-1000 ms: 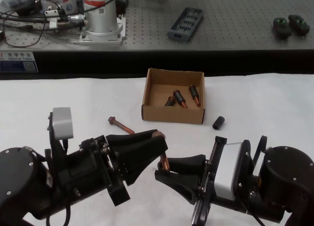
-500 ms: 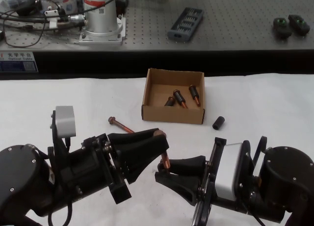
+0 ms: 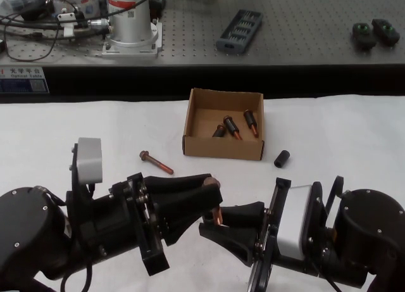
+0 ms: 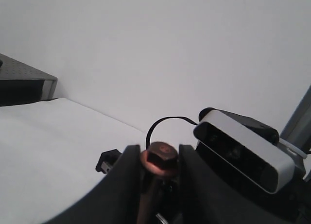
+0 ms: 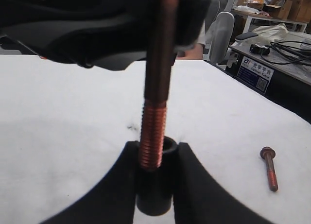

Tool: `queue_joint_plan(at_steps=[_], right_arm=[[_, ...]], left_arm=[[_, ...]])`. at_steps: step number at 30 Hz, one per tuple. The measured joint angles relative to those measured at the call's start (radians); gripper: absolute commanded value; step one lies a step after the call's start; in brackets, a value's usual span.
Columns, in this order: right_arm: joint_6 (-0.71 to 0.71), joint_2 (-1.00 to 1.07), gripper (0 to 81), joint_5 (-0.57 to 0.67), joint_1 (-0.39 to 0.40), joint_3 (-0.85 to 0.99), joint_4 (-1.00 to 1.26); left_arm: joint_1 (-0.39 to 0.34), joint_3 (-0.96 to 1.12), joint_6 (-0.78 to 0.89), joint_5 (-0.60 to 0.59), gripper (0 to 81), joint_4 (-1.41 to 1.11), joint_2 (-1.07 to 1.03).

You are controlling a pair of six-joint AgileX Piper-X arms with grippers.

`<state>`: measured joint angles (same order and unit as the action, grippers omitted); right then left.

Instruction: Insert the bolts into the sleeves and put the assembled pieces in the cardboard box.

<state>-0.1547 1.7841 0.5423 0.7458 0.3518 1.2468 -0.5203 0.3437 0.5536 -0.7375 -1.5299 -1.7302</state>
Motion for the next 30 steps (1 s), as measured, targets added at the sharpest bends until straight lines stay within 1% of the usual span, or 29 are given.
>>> queue_joint_plan(at_steps=[8,16,23,30], right_arm=[[0.000,0.000,7.5,0.000,0.000,0.000,0.000],[0.000,0.000,7.5,0.000,0.000,0.000,0.000],[0.000,0.000,7.5,0.000,0.000,0.000,0.000],[0.000,0.000,7.5,0.000,0.000,0.000,0.000]], left_arm=[[0.029,0.000,-0.002,-0.021,0.6,0.000,0.000],[0.028,0.000,-0.002,-0.026,0.6,0.000,0.004],[0.031,-0.018,-0.002,-0.026,0.6,0.000,0.090],[0.031,-0.019,-0.017,-0.029,0.6,0.008,0.102]])
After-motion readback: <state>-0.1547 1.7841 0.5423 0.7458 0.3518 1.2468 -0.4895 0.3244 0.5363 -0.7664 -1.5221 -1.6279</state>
